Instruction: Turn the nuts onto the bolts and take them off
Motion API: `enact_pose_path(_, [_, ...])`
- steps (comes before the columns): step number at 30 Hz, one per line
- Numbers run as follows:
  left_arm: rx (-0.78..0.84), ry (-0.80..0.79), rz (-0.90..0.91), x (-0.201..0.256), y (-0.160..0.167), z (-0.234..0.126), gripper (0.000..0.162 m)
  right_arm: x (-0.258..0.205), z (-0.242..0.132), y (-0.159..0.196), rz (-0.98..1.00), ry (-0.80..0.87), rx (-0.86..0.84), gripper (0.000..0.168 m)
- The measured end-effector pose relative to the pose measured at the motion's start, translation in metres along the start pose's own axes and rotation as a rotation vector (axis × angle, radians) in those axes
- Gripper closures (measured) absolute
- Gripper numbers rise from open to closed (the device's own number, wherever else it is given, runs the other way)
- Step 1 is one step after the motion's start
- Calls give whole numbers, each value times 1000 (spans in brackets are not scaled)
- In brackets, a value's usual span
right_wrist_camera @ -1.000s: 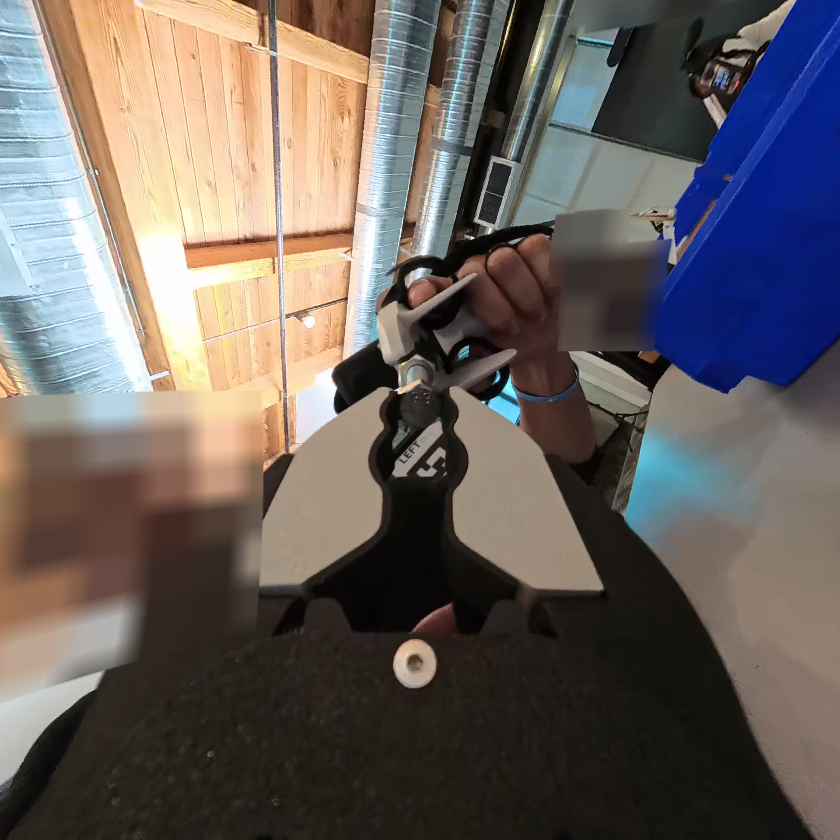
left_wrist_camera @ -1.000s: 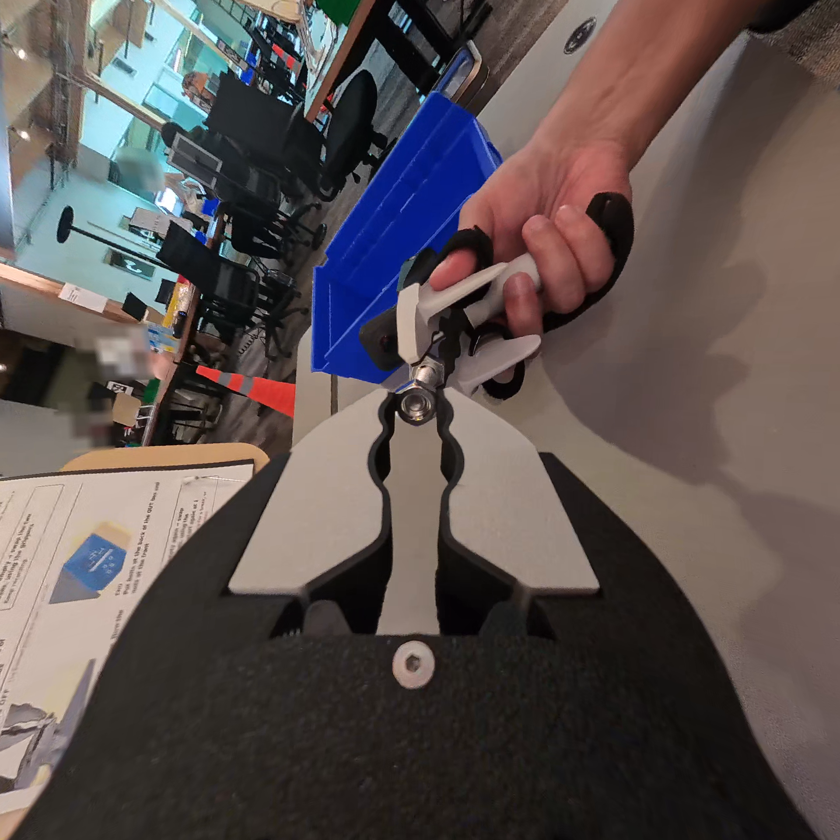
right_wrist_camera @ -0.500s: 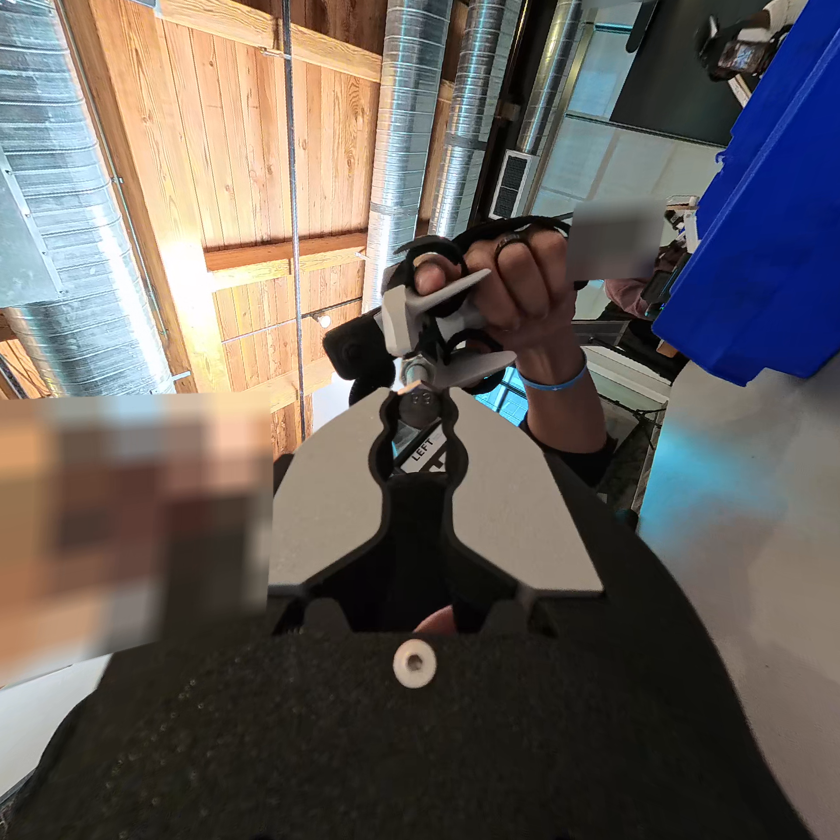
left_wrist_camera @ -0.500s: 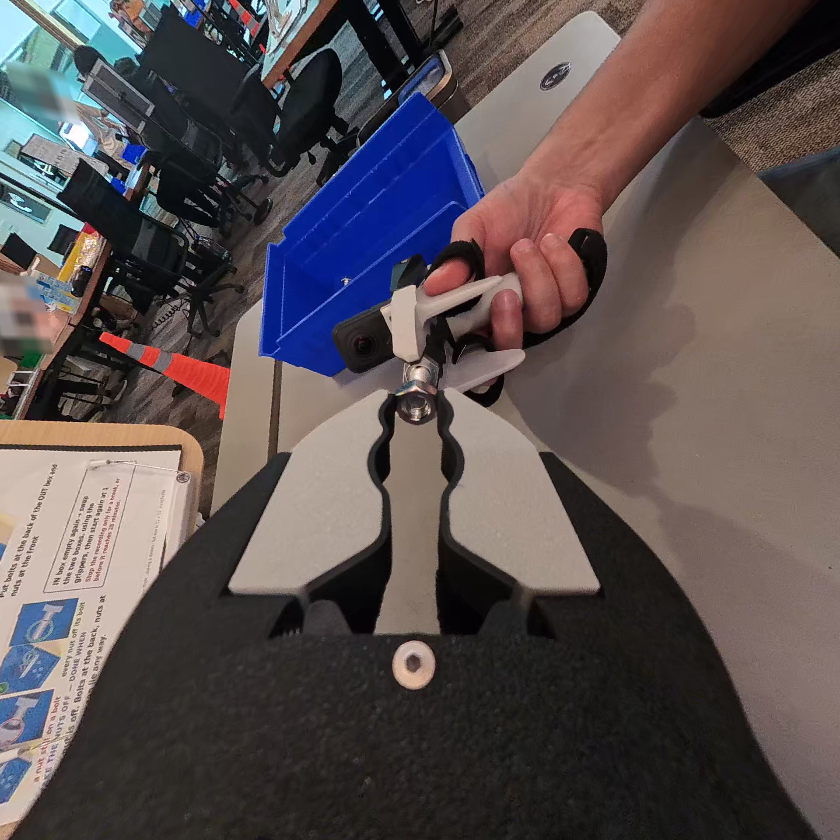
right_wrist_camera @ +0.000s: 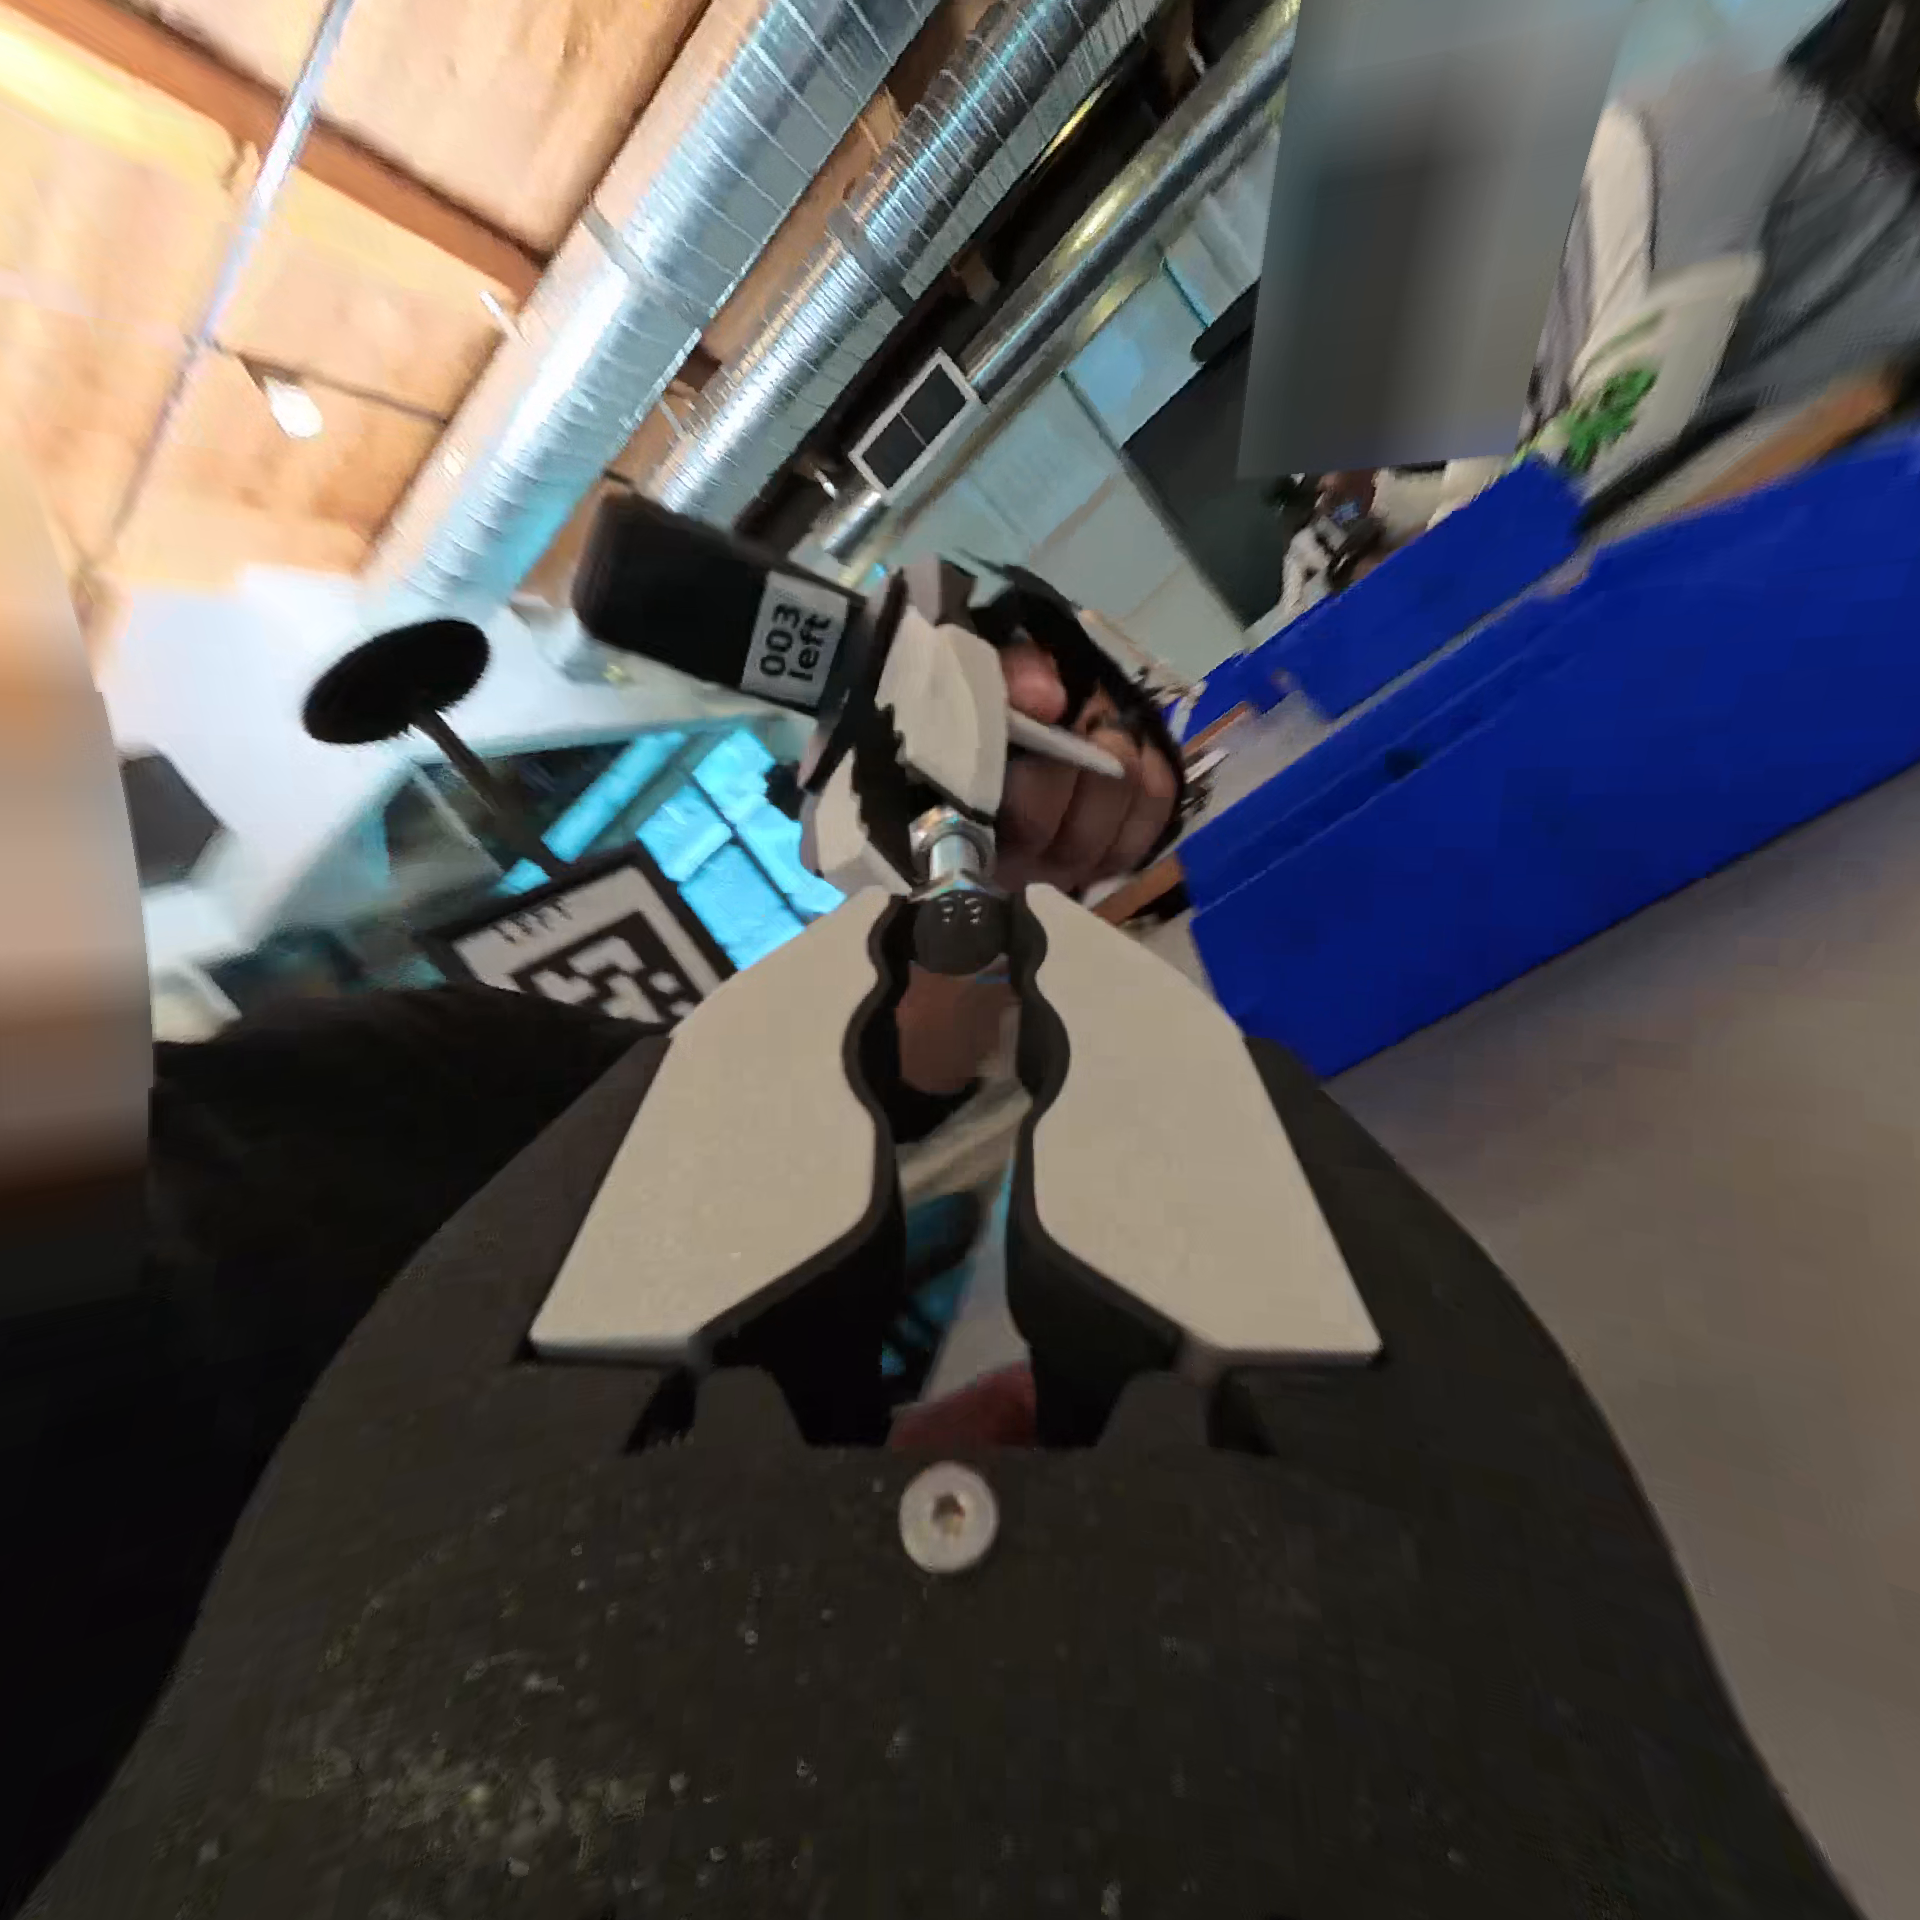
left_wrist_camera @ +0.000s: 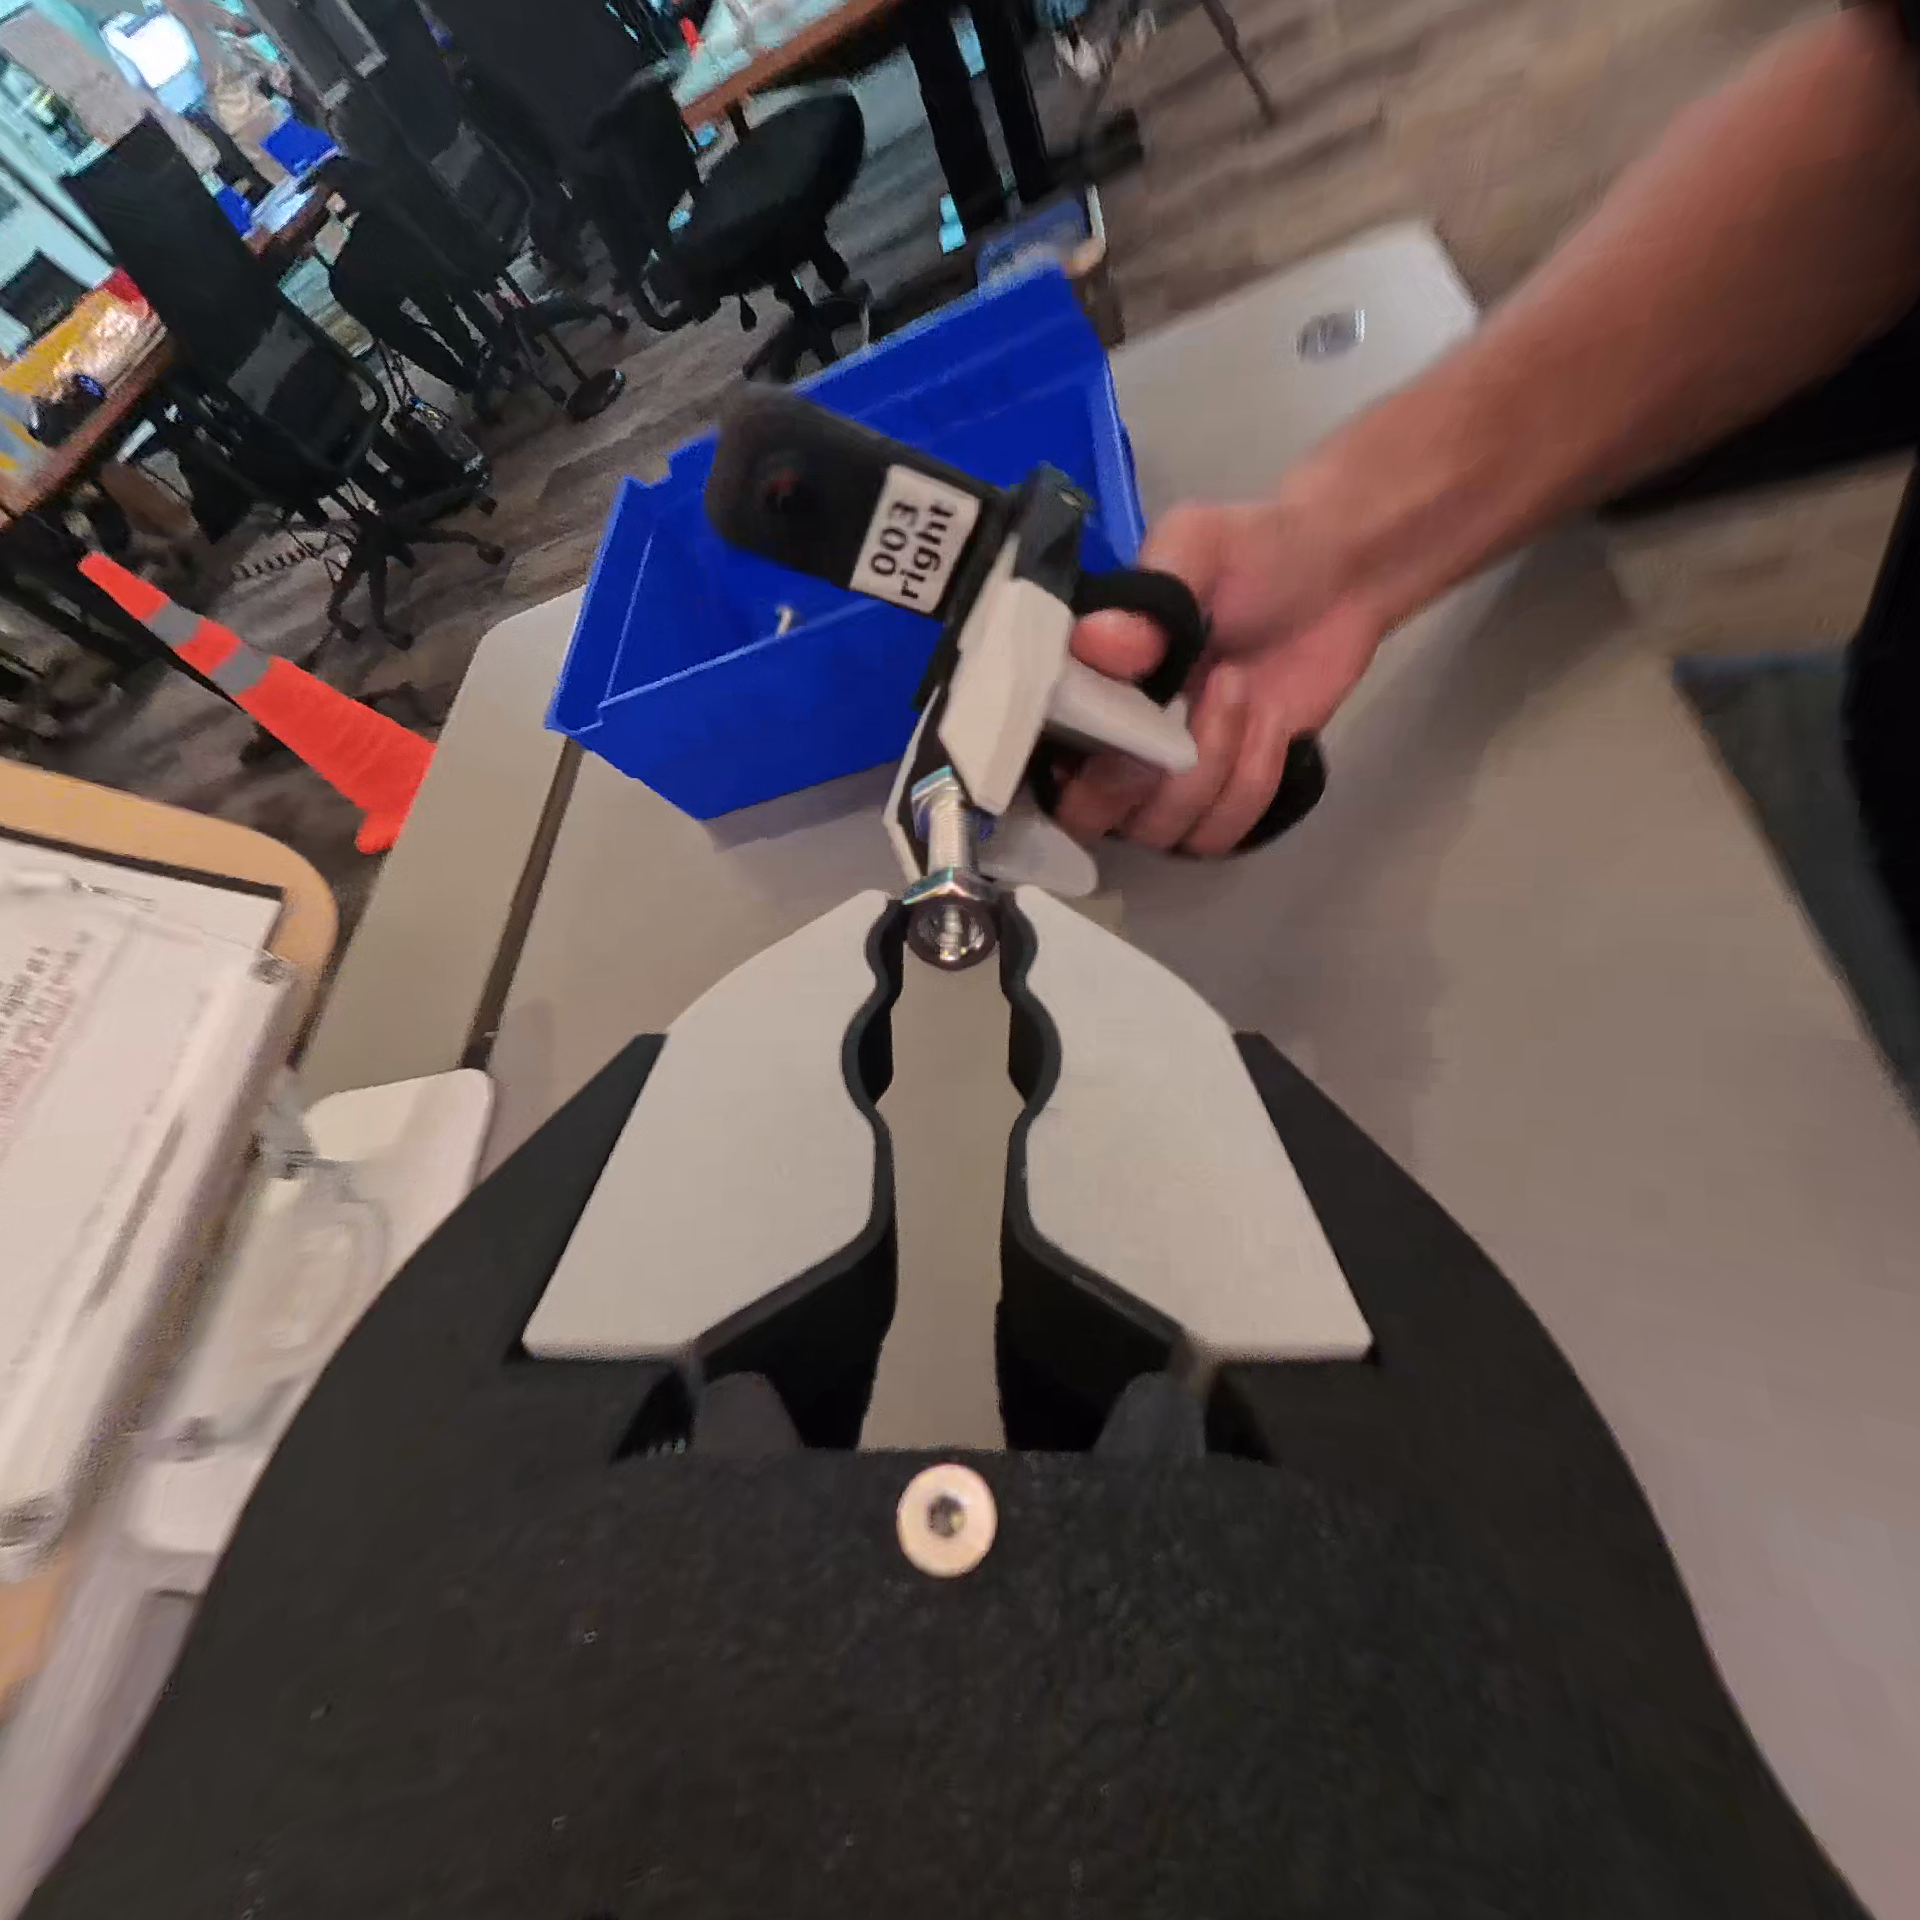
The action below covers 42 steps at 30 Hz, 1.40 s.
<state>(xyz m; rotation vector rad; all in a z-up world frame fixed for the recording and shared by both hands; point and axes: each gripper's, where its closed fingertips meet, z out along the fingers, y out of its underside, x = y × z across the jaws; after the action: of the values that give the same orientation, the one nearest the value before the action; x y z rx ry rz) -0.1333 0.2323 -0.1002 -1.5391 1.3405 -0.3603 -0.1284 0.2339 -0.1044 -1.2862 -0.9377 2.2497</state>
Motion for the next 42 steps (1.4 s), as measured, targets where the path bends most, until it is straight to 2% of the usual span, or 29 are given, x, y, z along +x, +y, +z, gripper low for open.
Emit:
enact_pose_path(3, [119, 29, -267, 1, -10, -1, 146, -10, -1, -4, -315, 76, -13, 150])
enact_pose_path(8, [337, 175, -706, 9, -13, -6, 146, -19, 1, 2, -802, 189, -140, 151])
enact_pose_path(14, [521, 399, -1029, 16, -13, -17, 146, -26, 6, 10, -1082, 234, -297, 150])
enact_pose_path(19, [515, 490, -1104, 22, -9, -18, 146, -30, 6, 12, -1190, 265, -351, 150])
enact_pose_path(29, [476, 591, -1211, 28, -6, -14, 146, -25, 6, 20, -1243, 272, -410, 150])
enact_pose_path(32, [475, 563, -1204, 26, -2, -11, 146, -20, 5, 20, -1120, 282, -406, 150])
enact_pose_path(35, [442, 440, -1018, 26, -3, -12, 146, -20, 5, 18, -896, 250, -326, 150])
enact_pose_path(42, [318, 99, -434, 19, -9, -18, 146, -21, 12, 11, -372, 120, -152, 150])
